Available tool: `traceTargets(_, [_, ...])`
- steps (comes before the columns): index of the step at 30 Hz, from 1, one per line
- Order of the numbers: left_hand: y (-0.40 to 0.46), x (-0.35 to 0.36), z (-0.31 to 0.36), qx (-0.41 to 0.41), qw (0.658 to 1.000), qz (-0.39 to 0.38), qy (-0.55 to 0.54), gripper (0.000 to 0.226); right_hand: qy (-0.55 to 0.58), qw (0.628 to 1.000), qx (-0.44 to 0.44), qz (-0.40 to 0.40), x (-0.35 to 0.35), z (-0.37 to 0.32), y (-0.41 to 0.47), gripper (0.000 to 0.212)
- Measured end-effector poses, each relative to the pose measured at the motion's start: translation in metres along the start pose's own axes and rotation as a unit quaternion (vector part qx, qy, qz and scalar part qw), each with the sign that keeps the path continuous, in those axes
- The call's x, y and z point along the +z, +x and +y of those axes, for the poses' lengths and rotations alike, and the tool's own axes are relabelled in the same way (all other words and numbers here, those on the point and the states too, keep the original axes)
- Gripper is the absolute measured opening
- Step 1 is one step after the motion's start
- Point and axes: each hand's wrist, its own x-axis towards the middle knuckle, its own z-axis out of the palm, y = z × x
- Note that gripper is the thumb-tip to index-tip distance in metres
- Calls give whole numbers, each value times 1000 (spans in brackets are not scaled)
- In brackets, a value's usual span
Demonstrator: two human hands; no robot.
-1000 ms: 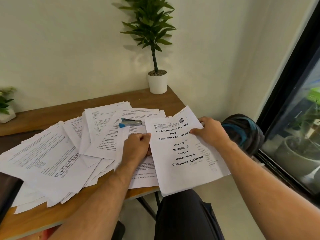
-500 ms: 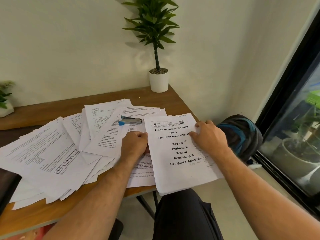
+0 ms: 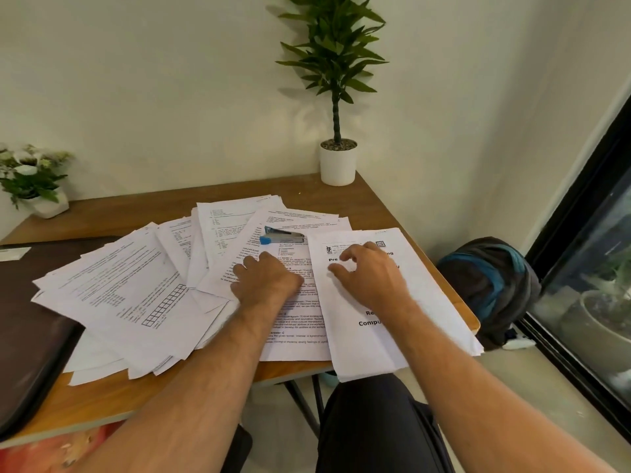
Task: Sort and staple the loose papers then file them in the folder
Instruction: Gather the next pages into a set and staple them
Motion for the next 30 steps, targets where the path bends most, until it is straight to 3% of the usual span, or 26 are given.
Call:
traceTargets(4, [1,-8,5,-18,999,-14,-24,100,-39,999,1,-17,20,-16,-10,51])
traceTargets(6, [10,-11,-1,-41,997,-32,-50,102,-68,997,7,-30,25,-19,-10,52])
traceTargets(11, [33,-23,-14,-40,960,-80,-265,54,-113,992,21,-53,23,-36,10,55])
traceTargets(14, [40,-24,-18,-14,976,-16,-217,35,-109,992,19,-57,28,-44,15,61])
traceTargets(17, [46,-18,-28,-15,974,-9,-226,23,-103,994,9,-44,38,-42,10,56])
traceTargets(30, [64,-28,-79,-18,977,47,-208,16,-101,994,-7,-30,43,-47,8,41])
